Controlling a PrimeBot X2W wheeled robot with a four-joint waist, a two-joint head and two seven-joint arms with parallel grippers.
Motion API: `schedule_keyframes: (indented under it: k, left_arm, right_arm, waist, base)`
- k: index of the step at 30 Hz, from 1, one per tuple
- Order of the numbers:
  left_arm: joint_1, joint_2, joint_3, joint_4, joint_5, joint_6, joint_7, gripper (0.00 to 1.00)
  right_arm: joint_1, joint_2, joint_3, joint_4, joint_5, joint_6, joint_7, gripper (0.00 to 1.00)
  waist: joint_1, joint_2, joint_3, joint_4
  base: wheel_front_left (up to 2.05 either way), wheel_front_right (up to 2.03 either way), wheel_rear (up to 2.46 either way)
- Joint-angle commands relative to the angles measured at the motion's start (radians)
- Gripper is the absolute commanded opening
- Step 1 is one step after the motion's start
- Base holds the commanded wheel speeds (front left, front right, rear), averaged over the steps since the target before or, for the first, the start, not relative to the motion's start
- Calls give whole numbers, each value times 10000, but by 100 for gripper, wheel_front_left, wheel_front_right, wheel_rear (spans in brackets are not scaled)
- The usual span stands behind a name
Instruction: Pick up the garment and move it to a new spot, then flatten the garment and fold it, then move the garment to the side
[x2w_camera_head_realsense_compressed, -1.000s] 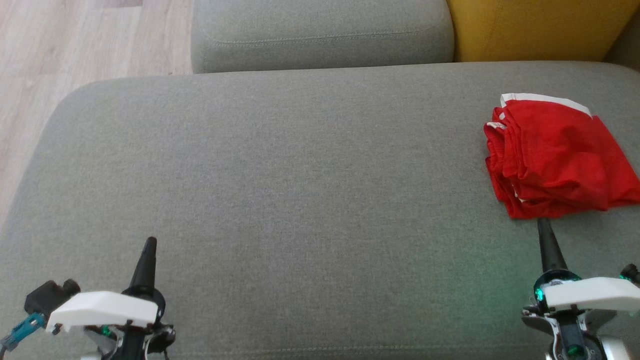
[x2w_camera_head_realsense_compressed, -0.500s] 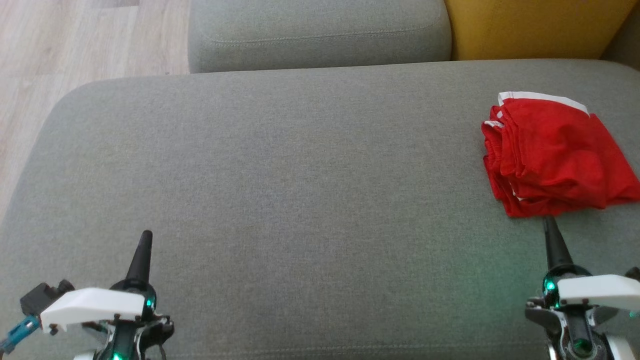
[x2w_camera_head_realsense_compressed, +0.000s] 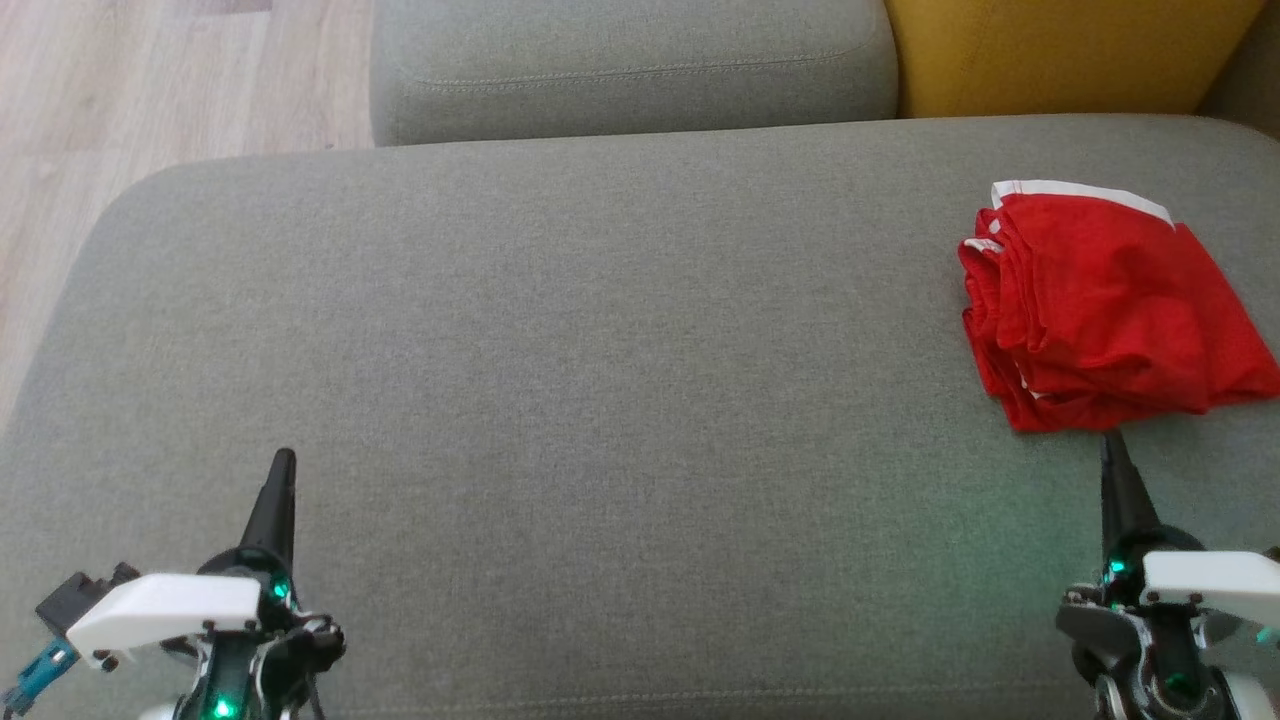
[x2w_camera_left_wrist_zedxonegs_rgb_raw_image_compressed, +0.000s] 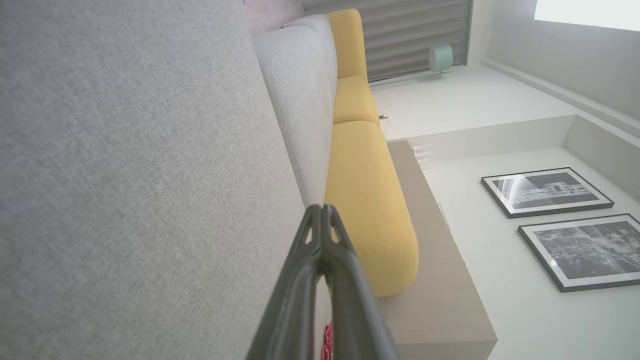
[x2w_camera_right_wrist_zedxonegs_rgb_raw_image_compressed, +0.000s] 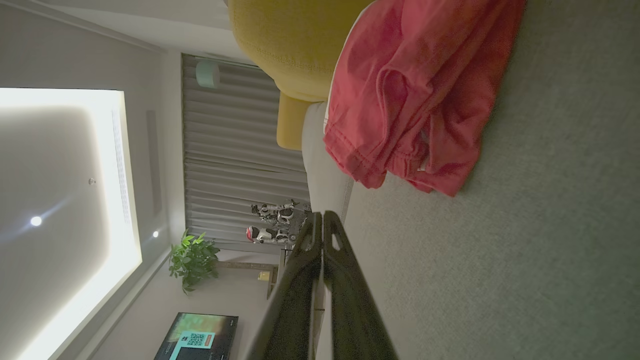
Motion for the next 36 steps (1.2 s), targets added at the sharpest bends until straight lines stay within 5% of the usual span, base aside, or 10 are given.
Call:
schedule_keyframes:
  k: [1, 15, 36]
  left_arm:
    - [-583, 54, 431, -260, -285, -97, 95, 0]
    - [-779, -131, 840, -117, -1793, -322, 427, 0]
    - [-782, -153, 871, -117, -1767, -322, 452, 0]
  right_arm:
    - [-669, -150, 143, -263, 343, -6, 51, 0]
    - [-880, -148, 22, 20, 1971, -7, 96, 0]
    - [-884, -122, -17, 22, 1939, -7, 127, 0]
  waist:
    - [0, 0, 3, -6]
    - [0, 0, 25, -71]
    - [0, 0, 25, -71]
  base:
    - [0, 0, 0]
    - [0, 0, 0]
    - [0, 0, 0]
